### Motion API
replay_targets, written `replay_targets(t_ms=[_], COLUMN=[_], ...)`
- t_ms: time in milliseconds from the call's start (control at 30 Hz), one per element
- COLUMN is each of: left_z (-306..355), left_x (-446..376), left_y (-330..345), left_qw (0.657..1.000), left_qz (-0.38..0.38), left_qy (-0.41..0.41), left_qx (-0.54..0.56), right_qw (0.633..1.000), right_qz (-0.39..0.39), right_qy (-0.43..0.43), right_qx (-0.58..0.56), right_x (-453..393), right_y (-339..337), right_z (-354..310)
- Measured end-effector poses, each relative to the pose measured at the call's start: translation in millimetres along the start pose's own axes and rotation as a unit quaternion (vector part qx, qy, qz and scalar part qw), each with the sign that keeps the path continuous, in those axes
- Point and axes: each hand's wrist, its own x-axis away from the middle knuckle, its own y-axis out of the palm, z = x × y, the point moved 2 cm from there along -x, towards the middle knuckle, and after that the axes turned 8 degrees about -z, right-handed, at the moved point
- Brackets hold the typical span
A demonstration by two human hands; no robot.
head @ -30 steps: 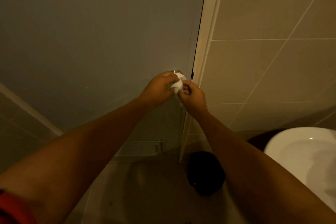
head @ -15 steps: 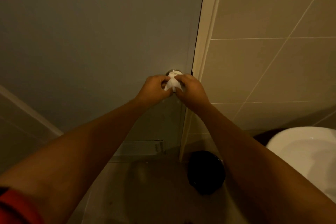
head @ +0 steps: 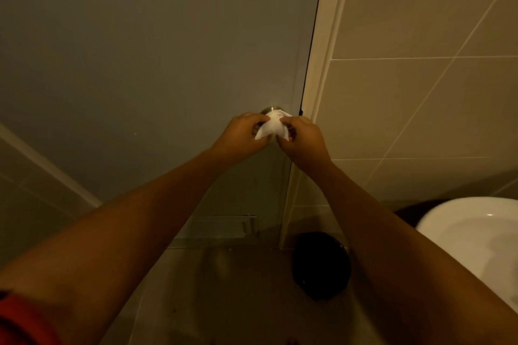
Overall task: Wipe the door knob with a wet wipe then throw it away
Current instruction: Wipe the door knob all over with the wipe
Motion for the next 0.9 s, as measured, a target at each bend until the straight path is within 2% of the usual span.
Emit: replay_targets(t_ms=[233,367,600,733,900], left_z=[-4,-2,2,2,10], left_x=[14,12,2,-1,-11], left_y=[1,-3,-6,-8,-2], left_qw=[0.999,0.999,0.999,0.999,0.994], left_qz=[0.019,0.033,-0.015,-0.024,-0.048], left_qy=[0.016,0.028,0.015,0.014,0.053], left_qx=[0.029,0.021,0.037,0.02,-0.081], right_qw=[0.998,0.997,1.0,0.998,0.99], right_qz=[0.037,0.063,-0.01,-0.043,-0.038], right_qy=[-0.048,-0.007,-0.022,-0.009,0.055], right_qx=[-0.004,-0.035,0.008,-0.036,-0.122], right_x=[28,26,9,3,8], right_y=[0,-6,-7,-8,1], right_z=[4,5,-1,-1,4])
